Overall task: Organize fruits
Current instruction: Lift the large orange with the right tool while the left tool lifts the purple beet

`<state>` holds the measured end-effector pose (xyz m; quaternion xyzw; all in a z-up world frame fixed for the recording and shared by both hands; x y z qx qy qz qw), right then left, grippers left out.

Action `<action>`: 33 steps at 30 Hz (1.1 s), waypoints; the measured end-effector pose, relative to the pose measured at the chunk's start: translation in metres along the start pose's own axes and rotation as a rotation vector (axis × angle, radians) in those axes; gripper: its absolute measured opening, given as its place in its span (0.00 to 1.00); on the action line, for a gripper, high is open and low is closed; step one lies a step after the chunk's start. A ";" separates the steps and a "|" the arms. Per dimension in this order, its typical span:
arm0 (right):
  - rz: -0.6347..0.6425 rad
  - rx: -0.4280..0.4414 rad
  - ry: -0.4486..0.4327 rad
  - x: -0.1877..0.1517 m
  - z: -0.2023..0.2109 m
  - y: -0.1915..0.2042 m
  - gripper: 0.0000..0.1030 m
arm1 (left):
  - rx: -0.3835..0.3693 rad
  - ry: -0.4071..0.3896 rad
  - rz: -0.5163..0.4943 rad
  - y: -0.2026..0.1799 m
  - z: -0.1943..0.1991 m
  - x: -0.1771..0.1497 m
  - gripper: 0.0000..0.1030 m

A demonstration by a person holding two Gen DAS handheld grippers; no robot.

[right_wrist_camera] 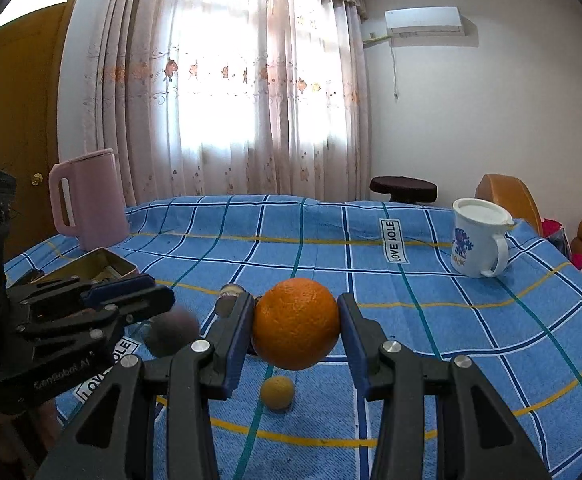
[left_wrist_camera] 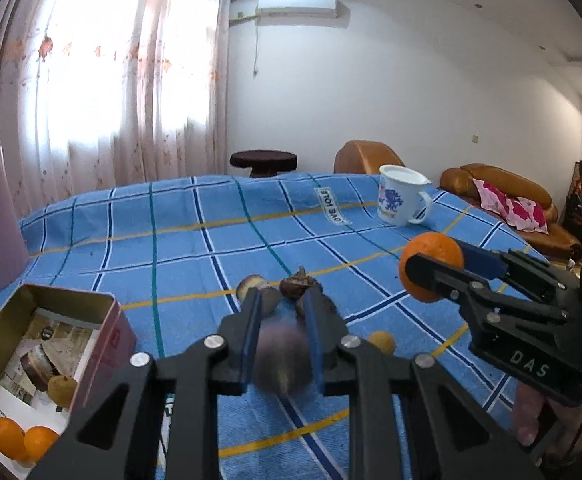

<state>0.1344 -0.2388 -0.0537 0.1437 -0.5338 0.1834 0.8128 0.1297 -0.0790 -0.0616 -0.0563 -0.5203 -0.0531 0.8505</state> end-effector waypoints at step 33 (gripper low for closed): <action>-0.016 -0.013 -0.011 0.000 -0.001 -0.003 0.43 | -0.056 0.207 0.047 0.003 -0.031 -0.013 0.52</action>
Point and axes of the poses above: each gripper's, at about its wrist camera, not at the fingertips, and z roughly against the way its jaws point, y to its left, x to its top, the point moved 3 cm from there along -z, roughly the way its jaws point, and after that the axes turned 4 degrees about x, right-handed, at the moved point
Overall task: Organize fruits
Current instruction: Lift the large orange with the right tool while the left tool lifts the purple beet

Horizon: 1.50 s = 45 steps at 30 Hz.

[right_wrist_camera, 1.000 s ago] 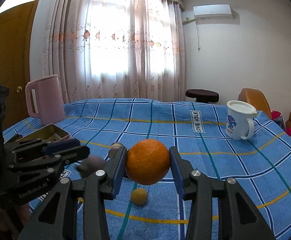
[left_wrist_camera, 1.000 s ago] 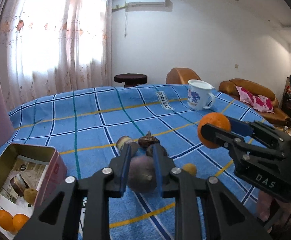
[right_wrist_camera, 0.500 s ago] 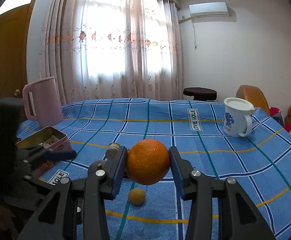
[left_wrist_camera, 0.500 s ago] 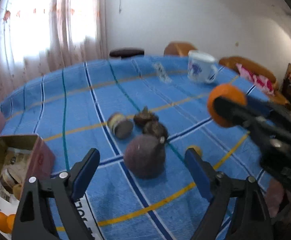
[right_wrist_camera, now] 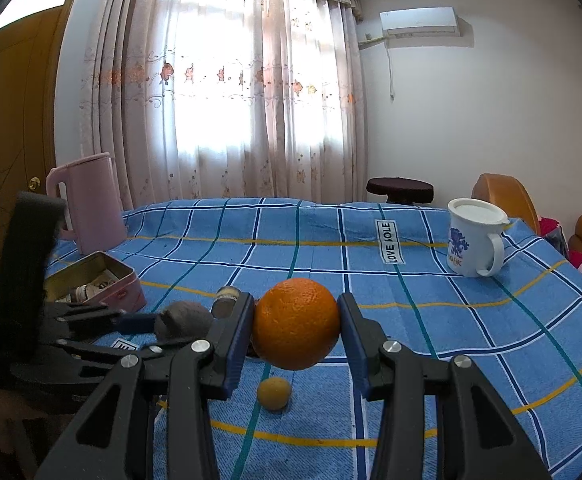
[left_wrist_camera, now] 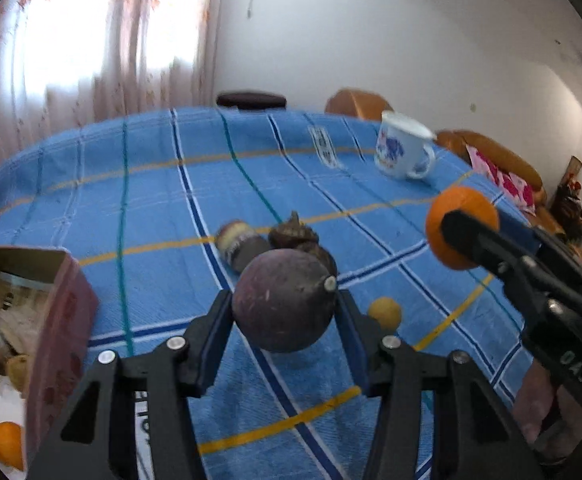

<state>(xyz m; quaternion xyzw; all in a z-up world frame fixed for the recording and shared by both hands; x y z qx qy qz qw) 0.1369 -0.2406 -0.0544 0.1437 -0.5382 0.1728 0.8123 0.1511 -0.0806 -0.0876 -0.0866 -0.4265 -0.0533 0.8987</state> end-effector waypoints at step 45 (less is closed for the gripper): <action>0.134 0.199 -0.038 0.037 -0.019 0.100 0.43 | 0.242 -0.309 0.080 0.072 0.099 -0.002 0.52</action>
Point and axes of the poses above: each gripper's, at about its wrist camera, not at the fingertips, and z roughly against the way its jaws point, y to its left, x to its top, the point moved 3 cm from there along -z, roughly the way its jaws point, and after that the axes turned 4 degrees about x, right-handed, at the moved point
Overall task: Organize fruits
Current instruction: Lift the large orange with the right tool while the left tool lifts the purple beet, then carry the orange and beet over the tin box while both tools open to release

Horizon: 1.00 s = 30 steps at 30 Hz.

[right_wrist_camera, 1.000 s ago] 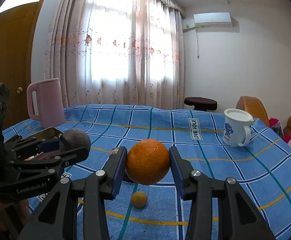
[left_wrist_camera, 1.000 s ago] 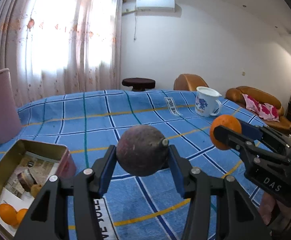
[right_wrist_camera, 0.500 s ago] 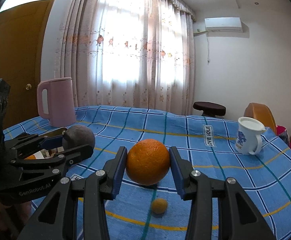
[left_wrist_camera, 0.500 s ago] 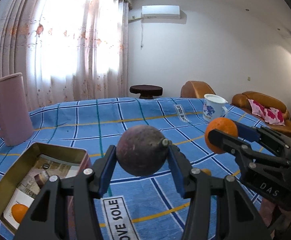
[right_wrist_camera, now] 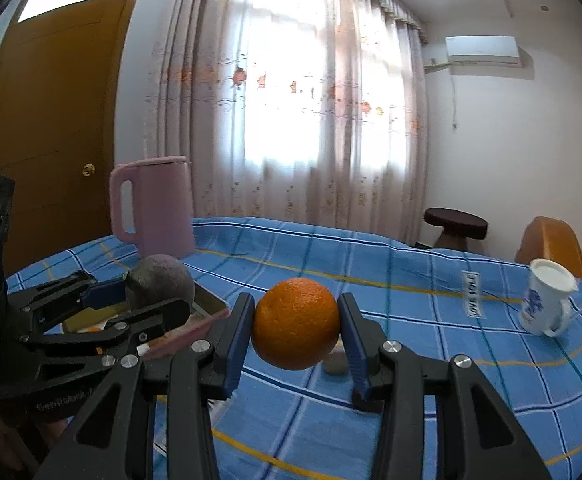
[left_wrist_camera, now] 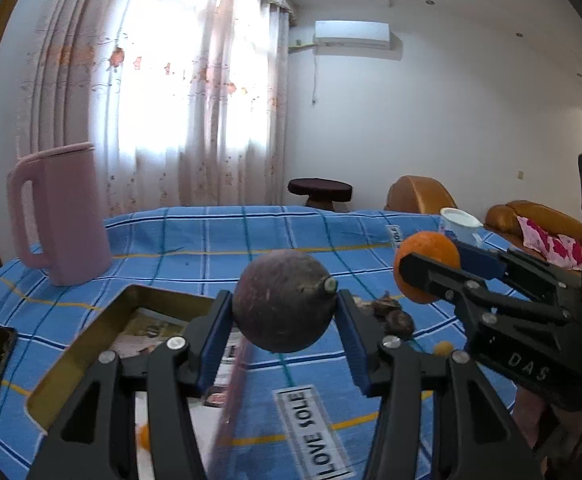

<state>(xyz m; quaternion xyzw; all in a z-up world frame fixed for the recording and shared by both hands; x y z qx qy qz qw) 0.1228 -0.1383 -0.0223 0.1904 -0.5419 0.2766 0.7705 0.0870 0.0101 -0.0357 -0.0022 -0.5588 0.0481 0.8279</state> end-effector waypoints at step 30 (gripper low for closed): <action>0.061 0.268 0.217 -0.016 -0.101 0.118 0.44 | 0.190 0.118 0.146 0.129 -0.001 -0.025 0.52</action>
Point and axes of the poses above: each gripper's, at about its wrist camera, not at the fingertips, and z roughly against the way its jaws point, y to its left, x to its top, the point moved 3 cm from there along -z, roughly the way its jaws point, and after that the axes turned 4 degrees about x, right-handed, at the moved point
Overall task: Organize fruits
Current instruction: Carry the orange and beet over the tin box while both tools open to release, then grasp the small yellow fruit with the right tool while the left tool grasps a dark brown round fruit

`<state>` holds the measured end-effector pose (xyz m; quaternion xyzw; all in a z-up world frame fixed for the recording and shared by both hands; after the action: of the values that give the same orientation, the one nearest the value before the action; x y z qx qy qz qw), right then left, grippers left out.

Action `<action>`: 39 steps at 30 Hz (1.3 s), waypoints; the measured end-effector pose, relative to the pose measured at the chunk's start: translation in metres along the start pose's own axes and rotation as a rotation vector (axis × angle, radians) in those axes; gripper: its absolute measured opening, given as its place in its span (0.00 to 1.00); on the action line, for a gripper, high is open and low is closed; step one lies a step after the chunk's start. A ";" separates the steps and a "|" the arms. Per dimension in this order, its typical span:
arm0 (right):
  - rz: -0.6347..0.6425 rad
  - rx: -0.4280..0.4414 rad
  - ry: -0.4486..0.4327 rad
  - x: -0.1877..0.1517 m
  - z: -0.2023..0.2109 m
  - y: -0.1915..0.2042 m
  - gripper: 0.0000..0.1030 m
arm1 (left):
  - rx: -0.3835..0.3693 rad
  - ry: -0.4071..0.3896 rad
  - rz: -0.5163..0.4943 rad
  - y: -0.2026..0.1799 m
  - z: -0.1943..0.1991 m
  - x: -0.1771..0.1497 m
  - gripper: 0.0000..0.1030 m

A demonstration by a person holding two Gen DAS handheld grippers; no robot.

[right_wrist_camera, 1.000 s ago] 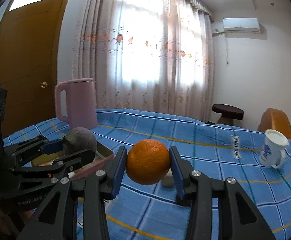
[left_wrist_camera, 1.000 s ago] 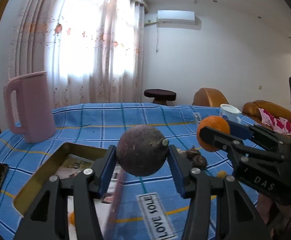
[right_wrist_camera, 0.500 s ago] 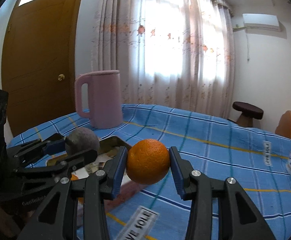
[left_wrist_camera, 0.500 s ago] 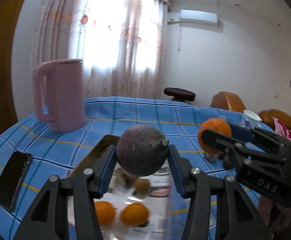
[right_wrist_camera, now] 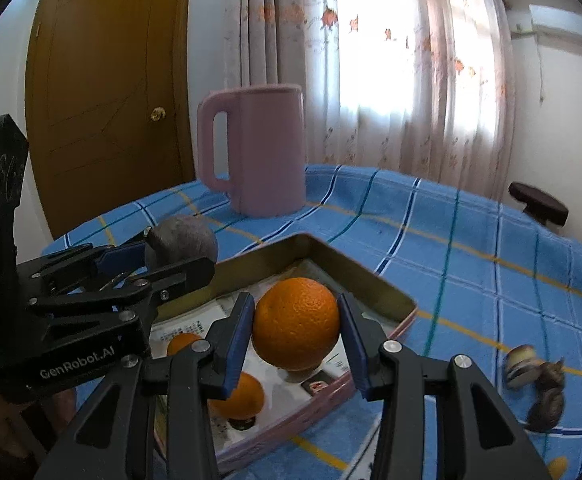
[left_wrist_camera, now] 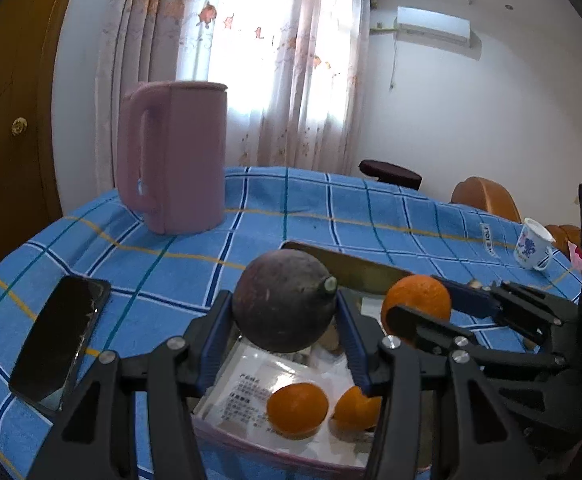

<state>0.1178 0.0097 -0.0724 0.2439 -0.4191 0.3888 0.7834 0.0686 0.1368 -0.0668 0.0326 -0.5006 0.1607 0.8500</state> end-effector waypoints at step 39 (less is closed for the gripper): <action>-0.212 -0.343 0.222 -0.101 0.120 -0.171 0.44 | -0.251 0.050 -0.221 -0.157 0.010 -0.005 0.94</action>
<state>0.1664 -0.2152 -0.1040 0.1054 -0.3622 0.2519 0.8912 0.1054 -0.0149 -0.0498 -0.0231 -0.4887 0.0030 0.8722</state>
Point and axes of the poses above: each gripper's, at about its wrist camera, not at the fingertips, and z roughly against the way its jaws point, y to its left, x to its top, the point moved 3 cm from there along -z, roughly the way its jaws point, and after that the axes turned 4 degrees about x, right-handed, at the moved point
